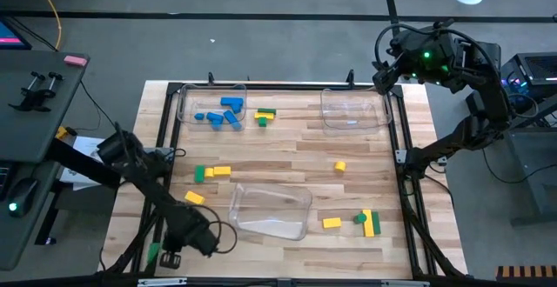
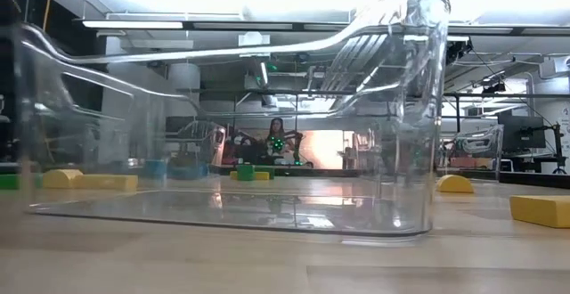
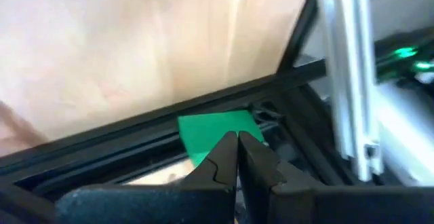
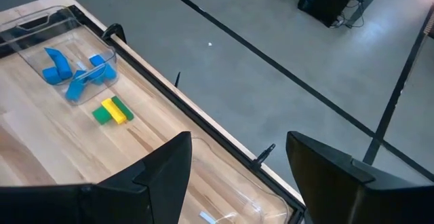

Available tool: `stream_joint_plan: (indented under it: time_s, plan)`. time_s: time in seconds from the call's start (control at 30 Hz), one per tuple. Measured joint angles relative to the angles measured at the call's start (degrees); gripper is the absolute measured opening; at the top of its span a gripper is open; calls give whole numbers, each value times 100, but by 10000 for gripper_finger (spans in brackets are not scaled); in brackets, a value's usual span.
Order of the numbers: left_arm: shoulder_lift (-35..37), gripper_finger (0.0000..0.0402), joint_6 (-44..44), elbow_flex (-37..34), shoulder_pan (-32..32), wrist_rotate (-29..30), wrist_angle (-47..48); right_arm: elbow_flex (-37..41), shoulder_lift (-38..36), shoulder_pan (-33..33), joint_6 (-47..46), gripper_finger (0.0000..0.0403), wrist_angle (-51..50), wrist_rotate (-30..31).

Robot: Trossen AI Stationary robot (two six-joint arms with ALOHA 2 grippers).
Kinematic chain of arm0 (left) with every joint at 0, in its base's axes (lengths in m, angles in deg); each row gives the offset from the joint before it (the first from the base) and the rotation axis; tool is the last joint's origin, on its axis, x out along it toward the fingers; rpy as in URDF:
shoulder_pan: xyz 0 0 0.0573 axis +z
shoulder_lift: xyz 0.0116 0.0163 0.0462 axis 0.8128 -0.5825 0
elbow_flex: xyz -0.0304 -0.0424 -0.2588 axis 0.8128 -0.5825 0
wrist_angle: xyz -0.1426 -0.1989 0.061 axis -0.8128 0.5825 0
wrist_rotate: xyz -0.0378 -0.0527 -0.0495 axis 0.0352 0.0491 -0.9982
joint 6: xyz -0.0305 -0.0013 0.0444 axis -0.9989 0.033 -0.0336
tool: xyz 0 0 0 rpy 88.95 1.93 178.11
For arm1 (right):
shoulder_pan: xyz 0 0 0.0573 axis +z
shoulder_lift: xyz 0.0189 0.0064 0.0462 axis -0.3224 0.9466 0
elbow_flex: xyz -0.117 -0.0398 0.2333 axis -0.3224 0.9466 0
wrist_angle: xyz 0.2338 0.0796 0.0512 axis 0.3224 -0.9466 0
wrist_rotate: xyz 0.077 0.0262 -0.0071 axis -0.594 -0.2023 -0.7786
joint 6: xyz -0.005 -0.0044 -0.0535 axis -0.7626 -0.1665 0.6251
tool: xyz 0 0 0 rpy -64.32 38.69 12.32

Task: Sort blocks
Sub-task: Put the green block into the bottom transparent bin

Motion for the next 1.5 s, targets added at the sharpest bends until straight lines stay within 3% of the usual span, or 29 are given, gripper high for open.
stream_joint_plan:
  time_s: [0.17,0.37,0.63,0.77,1.03,1.2,1.37,1.5]
  plan:
    - [-120,0,-414,-386,12,-974,-28,0,2,0,0,238,0,-121]
    - [-118,0,-656,-688,-349,-1264,-40,0,2,0,39,238,0,-131]
    - [-118,0,-798,-812,-633,-1413,-659,0,2,0,42,238,0,-131]
    - [-144,0,-873,-818,-612,-1074,-1104,0,2,0,24,238,0,-131]
    - [-214,0,-439,-802,-343,-978,-1074,0,2,0,0,238,0,-138]
    - [-238,0,191,-520,528,270,-467,0,2,0,-101,238,2,-141]
    - [-239,0,1083,292,1546,1581,802,0,2,0,-120,238,0,-148]
    - [-83,0,1556,998,1868,2336,1549,0,2,0,-169,238,0,-150]
